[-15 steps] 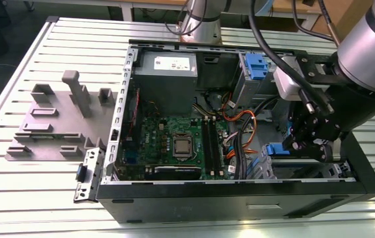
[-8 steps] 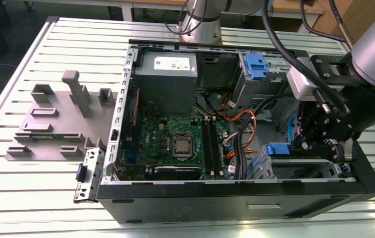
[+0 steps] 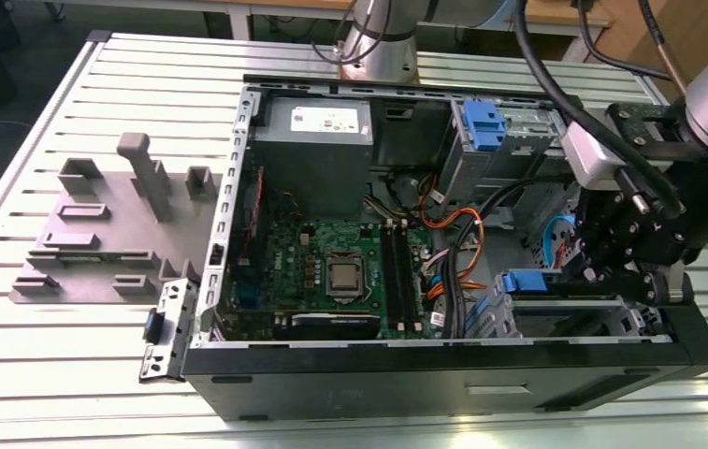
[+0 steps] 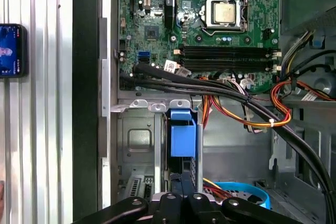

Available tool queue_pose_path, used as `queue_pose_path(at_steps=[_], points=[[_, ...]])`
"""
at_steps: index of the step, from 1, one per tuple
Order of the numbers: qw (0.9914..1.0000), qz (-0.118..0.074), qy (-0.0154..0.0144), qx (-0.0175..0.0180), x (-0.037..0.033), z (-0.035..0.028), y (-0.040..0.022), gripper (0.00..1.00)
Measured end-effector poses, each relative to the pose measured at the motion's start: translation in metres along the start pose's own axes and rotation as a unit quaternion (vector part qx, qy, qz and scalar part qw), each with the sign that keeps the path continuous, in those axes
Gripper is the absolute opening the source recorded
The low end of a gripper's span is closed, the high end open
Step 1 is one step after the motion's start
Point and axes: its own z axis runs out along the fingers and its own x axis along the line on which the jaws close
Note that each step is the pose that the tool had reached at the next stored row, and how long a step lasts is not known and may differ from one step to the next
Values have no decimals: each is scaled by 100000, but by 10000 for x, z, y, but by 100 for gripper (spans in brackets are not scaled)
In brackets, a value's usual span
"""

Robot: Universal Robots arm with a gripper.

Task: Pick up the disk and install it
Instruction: 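Insert the first disk wire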

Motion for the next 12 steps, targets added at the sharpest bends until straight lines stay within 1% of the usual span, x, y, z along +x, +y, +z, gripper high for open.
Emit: queue_pose_path(at_steps=[4, 9, 10, 11, 12], points=[[100000, -11, 222, 4, -13, -66, -1, 11], [100000, -9, 310, 6, -27, -172, -1, 11], [99999, -8, 343, 7, -28, -183, -1, 11], [99999, -9, 402, 9, -29, -185, -2, 11], [99998, -2, 620, 12, -29, -185, -3, 11]])
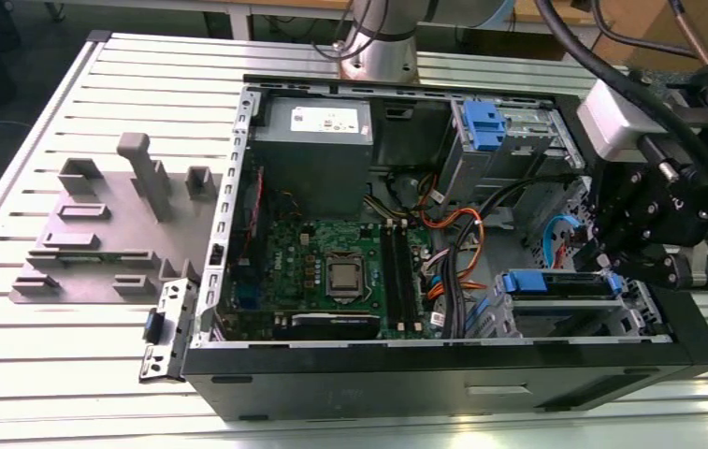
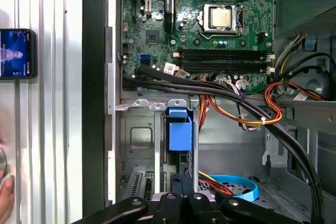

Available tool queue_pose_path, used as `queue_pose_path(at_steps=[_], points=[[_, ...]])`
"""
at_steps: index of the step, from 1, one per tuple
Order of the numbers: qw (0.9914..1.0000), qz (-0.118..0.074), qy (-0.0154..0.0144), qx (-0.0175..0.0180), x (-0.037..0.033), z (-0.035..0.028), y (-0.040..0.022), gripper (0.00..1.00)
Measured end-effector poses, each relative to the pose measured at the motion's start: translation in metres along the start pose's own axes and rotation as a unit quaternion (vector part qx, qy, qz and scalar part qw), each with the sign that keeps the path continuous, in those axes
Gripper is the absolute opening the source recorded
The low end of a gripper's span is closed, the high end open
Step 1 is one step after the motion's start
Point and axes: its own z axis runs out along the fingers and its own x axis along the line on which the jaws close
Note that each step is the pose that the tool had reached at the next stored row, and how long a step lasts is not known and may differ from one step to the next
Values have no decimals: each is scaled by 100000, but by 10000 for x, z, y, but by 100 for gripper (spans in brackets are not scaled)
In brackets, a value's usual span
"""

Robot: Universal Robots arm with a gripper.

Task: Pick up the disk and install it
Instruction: 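Insert the first disk wire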

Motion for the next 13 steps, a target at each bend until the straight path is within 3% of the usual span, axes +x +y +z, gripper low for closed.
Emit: queue_pose_path(at_steps=[4, 7, 8, 9, 13], points=[[99991, -17, 1330, 26, -7, -1, -13, 11], [99948, -27, 3222, 62, -13, 0, -27, 11], [99918, -28, 4049, 74, -16, 1, -30, 11], [99898, -31, 4523, 80, -16, 1, -33, 11], [99896, -36, 4568, 70, -17, 2, -50, 11]])
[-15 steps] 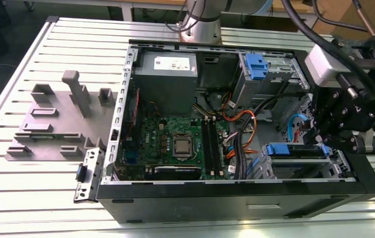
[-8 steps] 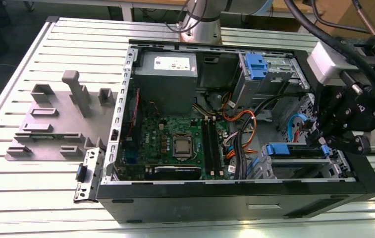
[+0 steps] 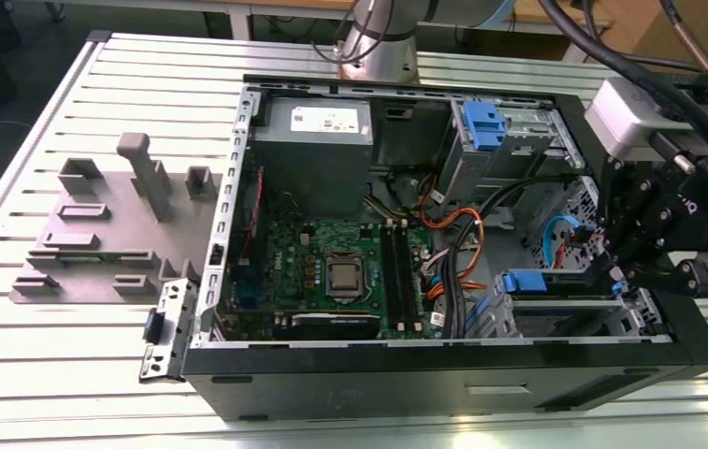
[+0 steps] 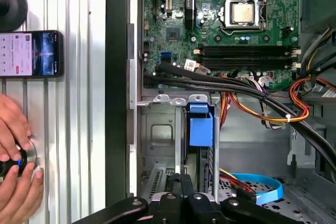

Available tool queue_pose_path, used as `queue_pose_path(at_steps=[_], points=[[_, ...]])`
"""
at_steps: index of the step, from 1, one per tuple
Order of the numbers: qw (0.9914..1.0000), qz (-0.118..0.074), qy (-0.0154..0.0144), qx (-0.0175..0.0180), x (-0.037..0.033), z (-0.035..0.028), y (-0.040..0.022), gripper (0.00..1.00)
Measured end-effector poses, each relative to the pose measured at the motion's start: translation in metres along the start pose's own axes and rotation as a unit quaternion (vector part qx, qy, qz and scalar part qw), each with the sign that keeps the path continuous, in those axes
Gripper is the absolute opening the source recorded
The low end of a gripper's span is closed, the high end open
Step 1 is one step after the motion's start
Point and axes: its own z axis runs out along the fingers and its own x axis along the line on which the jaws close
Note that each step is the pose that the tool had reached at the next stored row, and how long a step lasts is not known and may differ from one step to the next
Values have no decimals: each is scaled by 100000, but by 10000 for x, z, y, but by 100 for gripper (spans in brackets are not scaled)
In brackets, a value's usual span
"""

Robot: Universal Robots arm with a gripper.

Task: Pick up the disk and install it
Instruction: 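Insert the first disk wire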

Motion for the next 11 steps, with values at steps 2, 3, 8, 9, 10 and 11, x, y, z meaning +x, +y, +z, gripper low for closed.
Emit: queue_pose_path(at_steps=[2, 3, 8, 9, 10, 11], points=[[100000, -2, 1, -18, -1, 0, -14, 11], [100000, 0, 0, -20, -1, 0, -17, 11], [100000, 0, 0, -20, -1, 0, -36, 11], [100000, 0, -2, -21, -1, 0, -36, 11], [100000, 3, -1, -21, -1, 0, -36, 11], [100000, -1, 1, -21, -1, 0, -36, 11]])
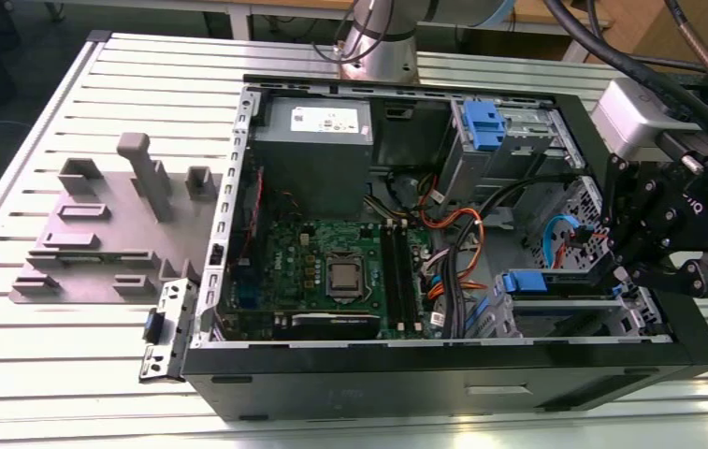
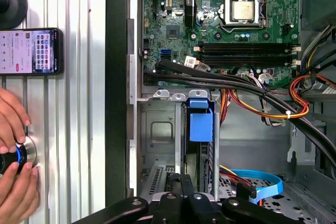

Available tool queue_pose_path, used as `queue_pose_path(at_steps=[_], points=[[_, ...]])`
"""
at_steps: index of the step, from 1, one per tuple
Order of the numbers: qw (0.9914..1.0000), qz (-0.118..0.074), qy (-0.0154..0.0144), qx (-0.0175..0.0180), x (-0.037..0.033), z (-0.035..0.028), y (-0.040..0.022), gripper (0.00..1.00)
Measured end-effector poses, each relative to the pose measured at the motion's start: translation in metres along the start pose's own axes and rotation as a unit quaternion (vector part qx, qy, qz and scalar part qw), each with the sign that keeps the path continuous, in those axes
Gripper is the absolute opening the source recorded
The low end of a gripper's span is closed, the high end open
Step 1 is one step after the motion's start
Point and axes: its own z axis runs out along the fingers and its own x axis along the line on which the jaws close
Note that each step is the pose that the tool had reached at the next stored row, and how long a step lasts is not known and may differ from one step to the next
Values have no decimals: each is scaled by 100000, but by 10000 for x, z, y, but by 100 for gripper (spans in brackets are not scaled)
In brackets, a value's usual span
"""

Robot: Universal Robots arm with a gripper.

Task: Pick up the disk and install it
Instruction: 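Insert the first disk wire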

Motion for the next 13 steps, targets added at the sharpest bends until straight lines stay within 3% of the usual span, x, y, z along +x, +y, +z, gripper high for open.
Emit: queue_pose_path(at_steps=[6, 11, 13], points=[[100000, -11, 2, -2, 0, 0, -13, 11], [100000, -8, 1, -164, -2, 2, -98, 11], [99999, -16, 5, -353, -3, 2, -159, 11]])
